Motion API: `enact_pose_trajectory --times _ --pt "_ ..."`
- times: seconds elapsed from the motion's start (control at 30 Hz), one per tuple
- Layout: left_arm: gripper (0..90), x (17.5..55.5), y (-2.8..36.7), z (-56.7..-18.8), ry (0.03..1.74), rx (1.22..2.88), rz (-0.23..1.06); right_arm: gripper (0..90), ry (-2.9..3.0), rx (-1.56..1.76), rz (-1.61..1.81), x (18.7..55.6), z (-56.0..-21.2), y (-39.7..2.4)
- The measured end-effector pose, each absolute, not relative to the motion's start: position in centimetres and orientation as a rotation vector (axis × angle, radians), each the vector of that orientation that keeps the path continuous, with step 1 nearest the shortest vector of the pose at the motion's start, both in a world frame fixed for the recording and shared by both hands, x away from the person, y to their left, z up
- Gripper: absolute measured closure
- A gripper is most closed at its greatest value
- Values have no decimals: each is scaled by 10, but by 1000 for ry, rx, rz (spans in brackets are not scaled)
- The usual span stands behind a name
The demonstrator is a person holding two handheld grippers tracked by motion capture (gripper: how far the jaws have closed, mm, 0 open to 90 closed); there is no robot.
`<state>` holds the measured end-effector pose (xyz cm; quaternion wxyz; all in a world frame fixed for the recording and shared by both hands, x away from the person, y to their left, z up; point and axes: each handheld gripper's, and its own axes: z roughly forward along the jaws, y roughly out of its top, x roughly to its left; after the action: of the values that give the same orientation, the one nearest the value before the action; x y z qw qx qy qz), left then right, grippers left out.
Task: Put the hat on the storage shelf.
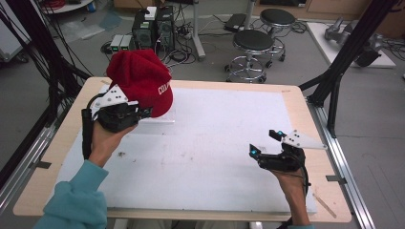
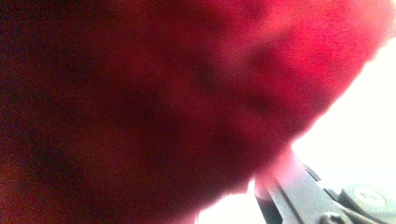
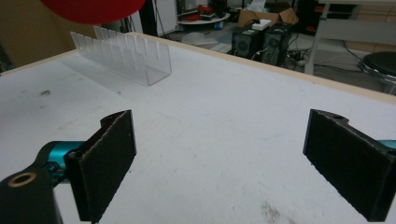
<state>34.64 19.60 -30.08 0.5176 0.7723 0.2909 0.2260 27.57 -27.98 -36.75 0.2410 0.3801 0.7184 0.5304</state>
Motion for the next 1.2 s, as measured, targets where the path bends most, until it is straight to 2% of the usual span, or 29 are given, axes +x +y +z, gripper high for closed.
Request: enact_pose_trajectory --times 0.37,0.77,1.2 --pt "853 369 210 -303 779 1857 608 84 1894 1128 1434 259 -414 -301" --pt "853 395 204 -325 840 1963 703 84 1818 1146 1432 248 -446 -298" --pt "853 402 201 -343 880 2029 765 84 1744 1142 1483 246 -448 -295"
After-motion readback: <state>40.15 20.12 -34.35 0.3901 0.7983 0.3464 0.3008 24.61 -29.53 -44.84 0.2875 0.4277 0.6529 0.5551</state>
